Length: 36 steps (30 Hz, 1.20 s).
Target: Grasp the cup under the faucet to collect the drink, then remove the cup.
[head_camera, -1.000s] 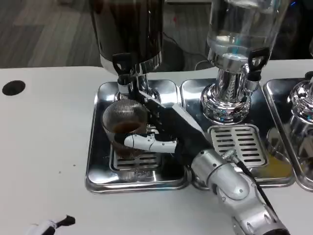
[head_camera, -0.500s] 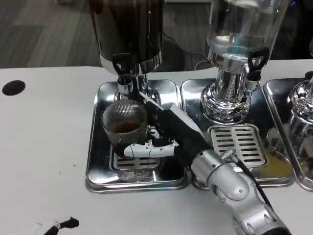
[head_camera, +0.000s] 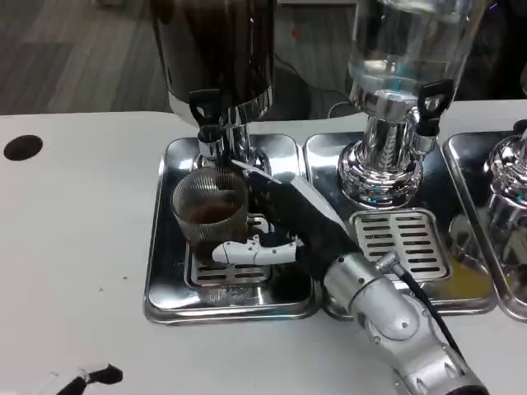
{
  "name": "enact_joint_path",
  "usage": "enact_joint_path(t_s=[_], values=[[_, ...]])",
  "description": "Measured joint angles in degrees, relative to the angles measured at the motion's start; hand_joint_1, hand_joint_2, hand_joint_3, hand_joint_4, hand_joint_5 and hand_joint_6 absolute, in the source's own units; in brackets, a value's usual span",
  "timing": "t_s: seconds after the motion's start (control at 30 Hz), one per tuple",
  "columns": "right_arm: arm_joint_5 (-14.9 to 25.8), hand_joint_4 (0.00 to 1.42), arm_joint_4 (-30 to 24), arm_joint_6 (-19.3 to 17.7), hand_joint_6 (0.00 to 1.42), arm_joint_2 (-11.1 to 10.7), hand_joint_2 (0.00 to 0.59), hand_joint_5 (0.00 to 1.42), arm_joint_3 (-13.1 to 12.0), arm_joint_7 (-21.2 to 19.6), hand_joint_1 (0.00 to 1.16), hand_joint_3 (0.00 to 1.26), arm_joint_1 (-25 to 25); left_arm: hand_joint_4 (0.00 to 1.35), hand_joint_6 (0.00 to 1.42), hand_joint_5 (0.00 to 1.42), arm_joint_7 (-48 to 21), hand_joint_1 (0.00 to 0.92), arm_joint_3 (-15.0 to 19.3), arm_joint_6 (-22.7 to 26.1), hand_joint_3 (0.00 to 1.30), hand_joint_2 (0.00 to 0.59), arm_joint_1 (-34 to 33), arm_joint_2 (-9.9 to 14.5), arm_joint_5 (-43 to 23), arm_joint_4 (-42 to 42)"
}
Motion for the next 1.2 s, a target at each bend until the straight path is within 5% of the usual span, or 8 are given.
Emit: enact_joint_path(t_s=[0.37,0.7,1.2], values=[[-0.89,0.2,-0.71,-0.01,0.14,0.63,0.074,0.19,0.3,-1.36,0.86,0.18,1.09,0.32,0.59,0.4,0.01,0.006,1.76,-1.84,0.41,0.08,0.81,-0.93,-0.49,-0.02],[-0.81,0.37,-0.34,-0.01,0.27,2.08,0.074,0.35,0.55,-2.44,0.86,0.29,1.33,0.32,0.59,0.4,0.01,0.006,3.48,-3.3,0.41,0.081,2.27,-1.48,-2.17,0.46],[-0.95,0.44,-0.22,-0.2,0.33,2.56,0.074,0.41,0.82,-4.52,0.86,0.37,1.71,0.33,0.6,0.4,0.01,0.0,4.23,-4.59,0.43,0.083,2.38,-1.99,-2.37,1.5]])
